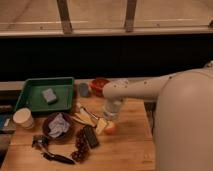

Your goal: Place apple in paper cup

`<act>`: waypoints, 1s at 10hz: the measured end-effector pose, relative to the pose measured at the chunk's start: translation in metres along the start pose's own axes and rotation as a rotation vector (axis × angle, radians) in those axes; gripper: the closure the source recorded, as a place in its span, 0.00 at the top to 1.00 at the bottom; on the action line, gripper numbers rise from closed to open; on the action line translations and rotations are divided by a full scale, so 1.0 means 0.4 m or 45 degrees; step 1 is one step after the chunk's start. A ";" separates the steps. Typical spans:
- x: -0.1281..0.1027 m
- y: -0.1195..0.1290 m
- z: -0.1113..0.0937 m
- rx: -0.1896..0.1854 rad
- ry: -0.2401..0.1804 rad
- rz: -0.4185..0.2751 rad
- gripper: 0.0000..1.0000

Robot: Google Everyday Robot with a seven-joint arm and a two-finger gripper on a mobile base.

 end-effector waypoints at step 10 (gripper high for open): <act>-0.040 -0.031 0.101 -0.050 0.023 -0.089 0.80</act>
